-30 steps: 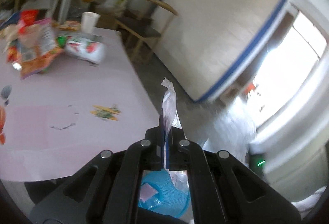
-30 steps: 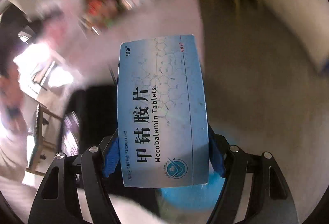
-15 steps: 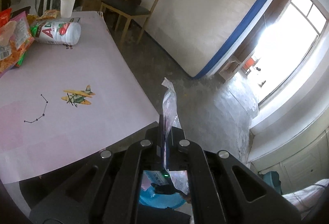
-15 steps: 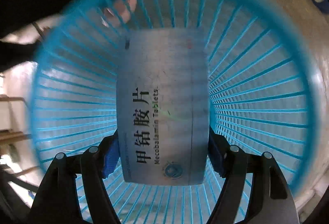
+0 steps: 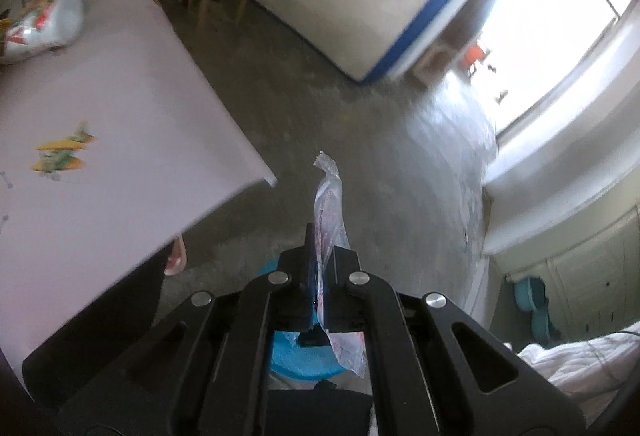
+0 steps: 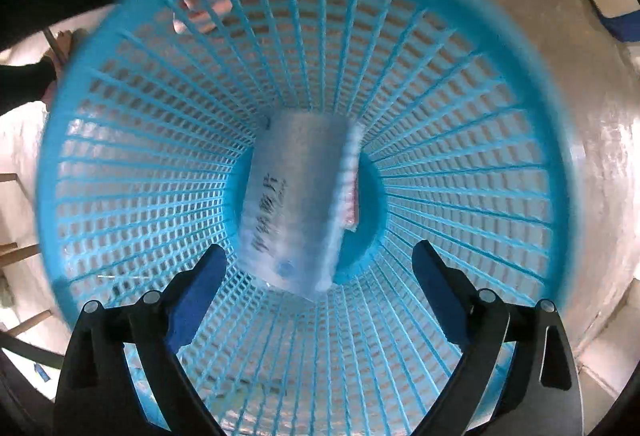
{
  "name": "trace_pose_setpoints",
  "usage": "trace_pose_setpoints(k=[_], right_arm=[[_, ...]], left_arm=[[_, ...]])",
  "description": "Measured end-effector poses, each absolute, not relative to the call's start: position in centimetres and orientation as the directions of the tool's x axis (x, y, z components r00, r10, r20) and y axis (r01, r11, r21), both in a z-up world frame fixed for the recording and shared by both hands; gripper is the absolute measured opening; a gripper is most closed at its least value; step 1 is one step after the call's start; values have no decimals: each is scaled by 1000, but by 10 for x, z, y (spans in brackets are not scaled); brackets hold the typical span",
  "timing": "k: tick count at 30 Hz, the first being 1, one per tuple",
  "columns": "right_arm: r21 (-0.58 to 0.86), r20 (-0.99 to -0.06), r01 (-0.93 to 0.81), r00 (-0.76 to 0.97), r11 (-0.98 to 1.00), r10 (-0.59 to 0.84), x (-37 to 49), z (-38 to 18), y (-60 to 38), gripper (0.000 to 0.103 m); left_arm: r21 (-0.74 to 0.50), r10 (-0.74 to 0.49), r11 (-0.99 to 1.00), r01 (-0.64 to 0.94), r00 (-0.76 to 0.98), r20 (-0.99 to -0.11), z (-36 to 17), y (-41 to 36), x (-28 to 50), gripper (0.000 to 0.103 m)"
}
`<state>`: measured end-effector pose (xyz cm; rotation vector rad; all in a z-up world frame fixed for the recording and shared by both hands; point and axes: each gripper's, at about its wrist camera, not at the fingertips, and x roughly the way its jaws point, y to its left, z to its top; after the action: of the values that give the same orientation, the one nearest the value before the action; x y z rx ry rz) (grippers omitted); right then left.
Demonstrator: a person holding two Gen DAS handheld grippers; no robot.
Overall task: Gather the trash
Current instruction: 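Release the box into the blue basket with the right gripper while the left drops the bag, then move both open grippers back over the trash pile on the table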
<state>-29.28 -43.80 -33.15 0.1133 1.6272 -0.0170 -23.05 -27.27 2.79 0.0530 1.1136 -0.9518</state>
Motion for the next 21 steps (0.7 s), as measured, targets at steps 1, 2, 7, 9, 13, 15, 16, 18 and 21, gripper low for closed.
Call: trace_pose_setpoints(k=[1, 2, 7, 9, 13, 15, 16, 18, 21], right_arm=[[54, -997, 94, -49, 994, 59, -298, -324, -441, 91], [59, -997, 115, -39, 992, 64, -304, -315, -446, 91], [122, -992, 243, 49, 962, 113, -318, -270, -489, 91], [135, -989, 313, 93, 940, 111, -326, -249, -506, 91], [133, -987, 449, 142, 884, 76, -334, -220, -544, 91], [146, -981, 499, 187, 854, 58, -341, -202, -556, 91], [152, -978, 514, 204, 845, 51, -345, -193, -561, 91], [158, -972, 532, 232, 832, 36, -346, -179, -570, 91], [144, -967, 534, 253, 833, 6, -349, -169, -570, 91]], left_arm=[[-400, -607, 612, 682, 81, -790, 22, -281, -233, 0], [-393, -592, 606, 692, 62, -803, 16, -288, -236, 0], [-386, -497, 556, 736, -78, -864, -35, -330, -250, 0], [-388, -449, 545, 743, -132, -884, -64, -348, -253, 0], [-411, -351, 528, 743, -250, -902, -126, -385, -267, 2], [-374, -283, 533, 759, -258, -924, -157, -401, -275, 6], [-364, -253, 532, 765, -266, -930, -174, -410, -279, 11], [-337, -198, 547, 766, -273, -941, -200, -423, -283, 32], [-323, -157, 577, 750, -286, -945, -230, -432, -284, 59]])
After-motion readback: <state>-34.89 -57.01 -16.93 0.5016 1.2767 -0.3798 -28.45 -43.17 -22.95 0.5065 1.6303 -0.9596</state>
